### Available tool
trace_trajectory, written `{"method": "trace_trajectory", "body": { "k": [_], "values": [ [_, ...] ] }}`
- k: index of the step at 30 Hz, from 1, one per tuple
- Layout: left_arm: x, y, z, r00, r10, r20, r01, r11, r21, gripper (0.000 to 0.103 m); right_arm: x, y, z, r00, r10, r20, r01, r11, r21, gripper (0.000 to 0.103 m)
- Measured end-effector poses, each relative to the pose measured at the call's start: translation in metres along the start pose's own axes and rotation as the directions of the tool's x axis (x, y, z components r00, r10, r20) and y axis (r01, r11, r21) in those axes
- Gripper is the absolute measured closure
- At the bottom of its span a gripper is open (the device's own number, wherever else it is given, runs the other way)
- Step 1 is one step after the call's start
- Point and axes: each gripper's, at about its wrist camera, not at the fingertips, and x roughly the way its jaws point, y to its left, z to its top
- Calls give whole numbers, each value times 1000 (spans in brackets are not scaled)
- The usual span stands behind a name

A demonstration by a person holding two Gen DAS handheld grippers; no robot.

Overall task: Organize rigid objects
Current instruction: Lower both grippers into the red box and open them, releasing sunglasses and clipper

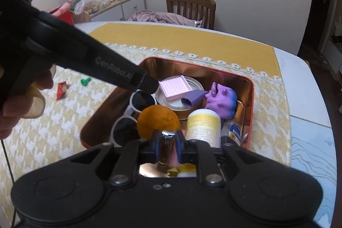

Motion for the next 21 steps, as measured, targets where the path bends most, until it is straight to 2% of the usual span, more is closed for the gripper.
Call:
{"method": "trace_trajectory", "body": {
  "k": [8, 17, 21],
  "values": [
    [8, 2, -10, 1000, -17, -15, 16, 999, -49, 82, -9, -14, 0, 999, 49, -10, -49, 997, 59, 77],
    [-11, 1, -23, 999, -44, 25, 46, 996, -78, 80, -25, -21, 3, 999, 49, -6, -48, 995, 82, 69],
    [-26, 2, -30, 998, -47, 50, 50, 996, -70, 72, -32, -20, 4, 999, 48, -6, -48, 995, 82, 65]
  ]
}}
